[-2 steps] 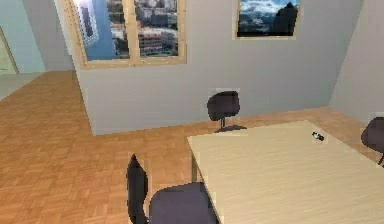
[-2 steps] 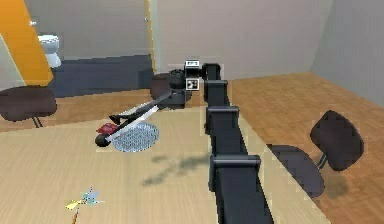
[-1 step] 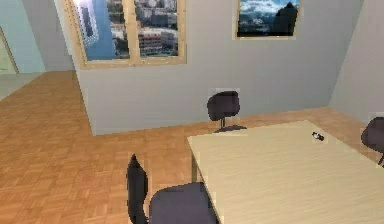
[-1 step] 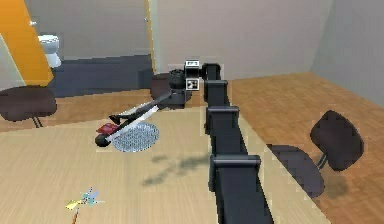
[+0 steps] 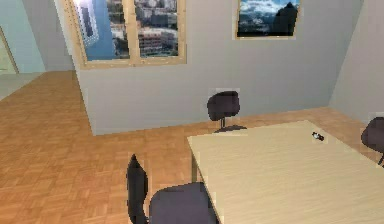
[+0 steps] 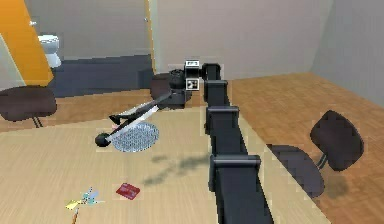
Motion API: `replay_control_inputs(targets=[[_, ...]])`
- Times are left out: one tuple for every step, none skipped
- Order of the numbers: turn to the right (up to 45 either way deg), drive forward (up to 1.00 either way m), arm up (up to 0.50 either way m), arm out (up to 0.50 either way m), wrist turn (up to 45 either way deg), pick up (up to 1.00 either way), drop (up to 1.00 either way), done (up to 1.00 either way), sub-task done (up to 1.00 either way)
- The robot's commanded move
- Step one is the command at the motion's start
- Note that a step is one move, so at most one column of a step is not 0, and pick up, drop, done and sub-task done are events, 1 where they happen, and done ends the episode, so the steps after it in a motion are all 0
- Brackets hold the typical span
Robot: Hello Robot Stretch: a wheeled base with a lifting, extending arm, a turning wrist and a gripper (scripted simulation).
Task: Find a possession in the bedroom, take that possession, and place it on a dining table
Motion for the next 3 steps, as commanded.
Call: replay_control_inputs(targets=[[0.0,0.0,0.04,0.0,0.0,0.0,0.0,0.0,0.0],[0.0,0.0,0.0,-0.08,0.0,0.0,0.0,0.0,0.0],[0.0,0.0,0.0,0.0,0.0,0.0,0.0,1.0,0.0]])
